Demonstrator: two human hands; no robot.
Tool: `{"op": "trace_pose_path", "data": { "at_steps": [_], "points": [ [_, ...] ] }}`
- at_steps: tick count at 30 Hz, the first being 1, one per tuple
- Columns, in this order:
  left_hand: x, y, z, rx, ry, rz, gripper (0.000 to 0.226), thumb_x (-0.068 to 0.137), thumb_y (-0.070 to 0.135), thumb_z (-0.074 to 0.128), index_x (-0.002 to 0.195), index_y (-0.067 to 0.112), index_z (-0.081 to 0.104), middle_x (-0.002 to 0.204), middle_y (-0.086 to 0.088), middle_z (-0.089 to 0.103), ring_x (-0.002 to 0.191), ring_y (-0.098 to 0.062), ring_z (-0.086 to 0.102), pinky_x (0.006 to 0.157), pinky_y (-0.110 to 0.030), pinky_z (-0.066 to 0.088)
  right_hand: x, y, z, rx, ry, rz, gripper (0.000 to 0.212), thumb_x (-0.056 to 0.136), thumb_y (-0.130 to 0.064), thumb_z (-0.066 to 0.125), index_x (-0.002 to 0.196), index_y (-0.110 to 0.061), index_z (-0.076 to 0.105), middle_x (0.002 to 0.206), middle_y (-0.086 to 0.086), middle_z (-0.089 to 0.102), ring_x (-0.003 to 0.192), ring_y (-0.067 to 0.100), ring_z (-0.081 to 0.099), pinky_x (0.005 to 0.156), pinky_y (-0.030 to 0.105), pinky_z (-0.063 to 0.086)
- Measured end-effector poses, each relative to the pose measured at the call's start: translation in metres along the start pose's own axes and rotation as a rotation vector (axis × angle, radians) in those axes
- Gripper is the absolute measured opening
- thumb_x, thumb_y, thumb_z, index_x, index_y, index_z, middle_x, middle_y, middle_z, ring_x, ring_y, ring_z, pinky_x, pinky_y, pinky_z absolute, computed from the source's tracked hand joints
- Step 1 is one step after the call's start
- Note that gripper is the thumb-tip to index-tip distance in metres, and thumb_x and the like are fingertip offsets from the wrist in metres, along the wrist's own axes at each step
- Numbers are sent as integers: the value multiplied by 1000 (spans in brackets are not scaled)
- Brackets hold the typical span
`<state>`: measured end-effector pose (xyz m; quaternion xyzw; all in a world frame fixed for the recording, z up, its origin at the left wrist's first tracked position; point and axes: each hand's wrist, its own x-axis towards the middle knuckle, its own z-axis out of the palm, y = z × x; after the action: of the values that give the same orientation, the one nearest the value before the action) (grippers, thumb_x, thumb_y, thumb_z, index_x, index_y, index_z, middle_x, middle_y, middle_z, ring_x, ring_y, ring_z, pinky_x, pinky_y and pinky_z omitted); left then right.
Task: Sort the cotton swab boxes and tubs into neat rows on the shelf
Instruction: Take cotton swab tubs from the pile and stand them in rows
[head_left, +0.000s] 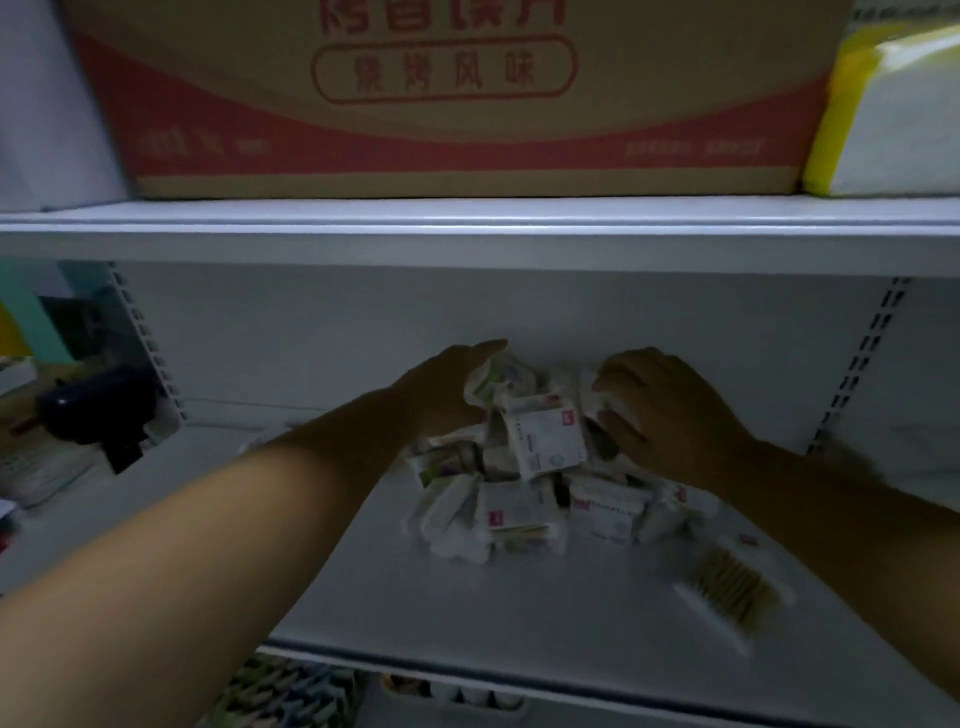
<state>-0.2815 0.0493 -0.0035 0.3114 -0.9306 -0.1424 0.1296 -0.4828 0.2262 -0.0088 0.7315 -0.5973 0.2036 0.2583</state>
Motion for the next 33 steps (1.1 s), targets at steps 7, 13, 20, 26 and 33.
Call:
{"op": "trace_pose_path", "data": {
  "at_steps": [7, 13, 20, 26, 33],
  "points": [
    [27, -15, 2, 80, -17, 93, 75, 84, 31, 68, 147, 25, 26, 134, -18, 29, 119, -37, 44, 101, -38, 39, 2, -42, 1, -77, 9, 47, 17, 74, -4, 71, 90, 1, 67, 95, 19, 65, 78, 36, 61, 68, 40, 51],
    [19, -26, 6, -95, 88, 129, 49, 80, 24, 72, 119, 12, 47, 118, -15, 51, 101, -31, 53, 76, -31, 41, 7, -89, 20, -44, -23, 89, 14, 76, -11, 66, 89, -6, 66, 94, 12, 64, 82, 32, 62, 70, 37, 52],
    [-32, -81, -14, -428, 328, 5, 43, 68, 20, 82, 99, 20, 53, 99, -1, 60, 86, -22, 58, 75, -31, 48, 47, -127, 55, 107, -197, 109, 8, 81, -11, 65, 86, -6, 67, 90, 13, 64, 83, 30, 60, 74, 38, 48],
    [-82, -120, 12, -913, 583, -299, 61, 66, -6, 79, 117, 10, 49, 104, -6, 56, 82, -18, 59, 60, -11, 49, 103, -140, 111, -186, -674, -86, 35, 86, -14, 54, 121, -16, 59, 125, 9, 51, 117, 29, 45, 93, 36, 37],
    [-127, -133, 40, -1045, 627, -435, 45, 66, -10, 77, 93, 19, 55, 80, 8, 61, 58, 7, 60, 50, -4, 43, 128, -134, 140, -428, -696, -200, 37, 85, -25, 53, 121, -18, 53, 128, 8, 46, 121, 29, 37, 97, 43, 30]
  ]
}}
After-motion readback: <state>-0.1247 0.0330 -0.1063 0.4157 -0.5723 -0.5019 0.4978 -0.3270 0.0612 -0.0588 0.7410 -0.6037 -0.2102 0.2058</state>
